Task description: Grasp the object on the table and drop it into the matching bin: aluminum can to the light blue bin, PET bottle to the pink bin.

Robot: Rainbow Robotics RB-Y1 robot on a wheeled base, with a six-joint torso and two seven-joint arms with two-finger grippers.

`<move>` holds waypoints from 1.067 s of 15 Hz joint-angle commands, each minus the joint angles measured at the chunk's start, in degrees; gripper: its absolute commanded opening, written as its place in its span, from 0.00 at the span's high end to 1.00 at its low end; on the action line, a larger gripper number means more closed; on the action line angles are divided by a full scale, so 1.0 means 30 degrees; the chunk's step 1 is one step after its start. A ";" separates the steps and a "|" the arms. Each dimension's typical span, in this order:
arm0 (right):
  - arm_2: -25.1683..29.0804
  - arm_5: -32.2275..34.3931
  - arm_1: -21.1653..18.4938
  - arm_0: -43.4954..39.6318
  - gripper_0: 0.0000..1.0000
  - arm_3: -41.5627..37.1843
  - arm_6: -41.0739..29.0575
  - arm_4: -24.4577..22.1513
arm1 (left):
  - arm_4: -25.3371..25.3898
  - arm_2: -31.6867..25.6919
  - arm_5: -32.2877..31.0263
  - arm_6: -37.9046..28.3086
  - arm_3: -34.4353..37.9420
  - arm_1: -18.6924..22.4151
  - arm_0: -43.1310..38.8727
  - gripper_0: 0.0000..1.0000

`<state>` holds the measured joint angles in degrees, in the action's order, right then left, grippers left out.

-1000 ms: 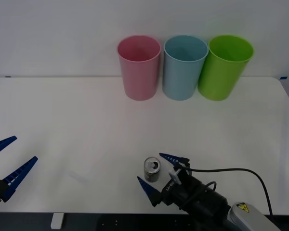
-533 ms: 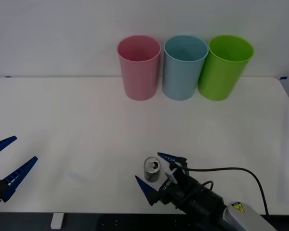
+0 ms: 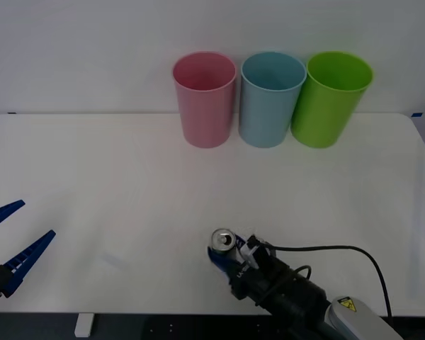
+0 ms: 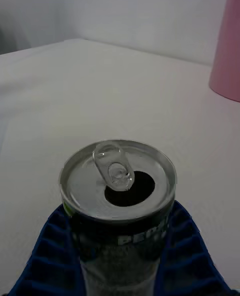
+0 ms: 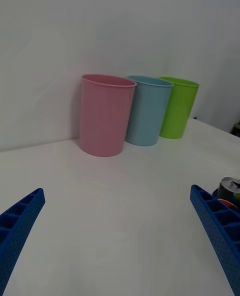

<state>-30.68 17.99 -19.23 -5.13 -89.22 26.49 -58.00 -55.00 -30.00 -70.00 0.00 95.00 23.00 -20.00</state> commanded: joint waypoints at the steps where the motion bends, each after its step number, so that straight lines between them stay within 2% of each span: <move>1: 0.0001 -0.0254 0.0051 -0.0020 1.00 0.0002 -0.0129 0.0116 | 0.0000 0.0000 0.0000 0.0000 0.0000 0.0000 0.0000 0.00; 6: 0.0353 -0.0371 0.0286 -0.0020 1.00 -0.0173 -0.0129 0.0614 | 0.0000 0.0000 0.0000 0.0000 0.0000 0.0000 0.0000 0.00; 9: 0.0646 -0.0342 0.0080 -0.0079 1.00 -0.0701 -0.0070 0.1434 | 0.0000 0.0000 0.0000 0.0000 0.0000 0.0000 0.0000 0.00; 14: 0.1993 0.0156 -0.0271 -0.1338 1.00 -0.2986 -0.0363 0.1639 | 0.0000 0.0000 0.0000 0.0000 0.0000 0.0000 0.0000 0.00; 16: 0.2638 0.0830 -0.0740 -0.1895 1.00 -0.4011 -0.0656 0.2167 | 0.0000 0.0000 0.0000 0.0000 0.0000 0.0000 0.0000 0.00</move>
<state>-23.54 19.54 -20.94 -10.24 -100.17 24.83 -52.12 -55.00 -30.00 -70.00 0.00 95.00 23.00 -20.00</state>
